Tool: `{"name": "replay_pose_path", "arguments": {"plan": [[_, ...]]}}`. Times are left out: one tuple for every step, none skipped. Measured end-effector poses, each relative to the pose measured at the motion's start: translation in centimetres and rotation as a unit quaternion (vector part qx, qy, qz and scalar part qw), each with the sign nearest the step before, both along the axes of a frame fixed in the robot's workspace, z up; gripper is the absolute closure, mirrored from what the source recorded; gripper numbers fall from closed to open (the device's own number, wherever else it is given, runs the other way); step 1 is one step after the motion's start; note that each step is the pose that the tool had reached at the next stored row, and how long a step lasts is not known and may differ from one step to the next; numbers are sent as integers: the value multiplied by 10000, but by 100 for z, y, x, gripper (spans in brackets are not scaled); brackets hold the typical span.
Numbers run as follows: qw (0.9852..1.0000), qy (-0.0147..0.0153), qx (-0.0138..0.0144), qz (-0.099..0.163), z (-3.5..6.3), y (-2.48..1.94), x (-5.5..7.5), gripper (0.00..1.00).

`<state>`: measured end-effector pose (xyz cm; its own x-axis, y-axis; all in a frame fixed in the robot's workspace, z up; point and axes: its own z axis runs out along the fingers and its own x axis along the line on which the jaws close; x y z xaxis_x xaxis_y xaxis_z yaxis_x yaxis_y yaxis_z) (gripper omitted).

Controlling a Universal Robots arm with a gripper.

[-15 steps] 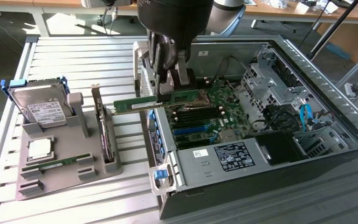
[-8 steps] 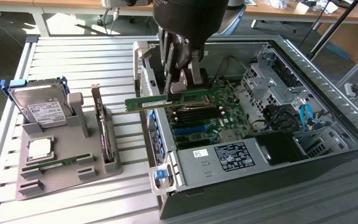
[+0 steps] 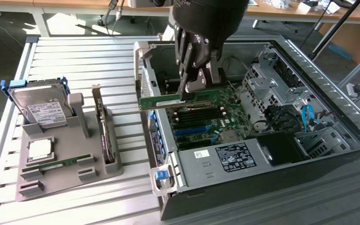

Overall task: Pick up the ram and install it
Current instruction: 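Pick up the ram and move it above insertion slot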

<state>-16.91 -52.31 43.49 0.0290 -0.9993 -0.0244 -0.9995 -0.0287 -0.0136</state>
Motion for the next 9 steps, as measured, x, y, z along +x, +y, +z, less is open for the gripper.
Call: {"name": "replay_pose_path", "arguments": {"plan": [[10000, 0, 0, -5, 0, 0, 26, 88], [10000, 0, 0, -13, -1, 0, 69, 88], [10000, 0, 0, -24, -1, 0, 124, 88], [10000, 0, 0, -32, -2, 0, 161, 88], [10000, 0, 0, -37, -2, 0, 187, 88], [10000, 0, 0, -43, -2, 0, 213, 88], [10000, 0, 0, -48, -2, 0, 239, 88], [10000, 0, 0, -56, -3, 0, 270, 88], [10000, 0, 0, -62, -3, 0, 295, 88]]}}
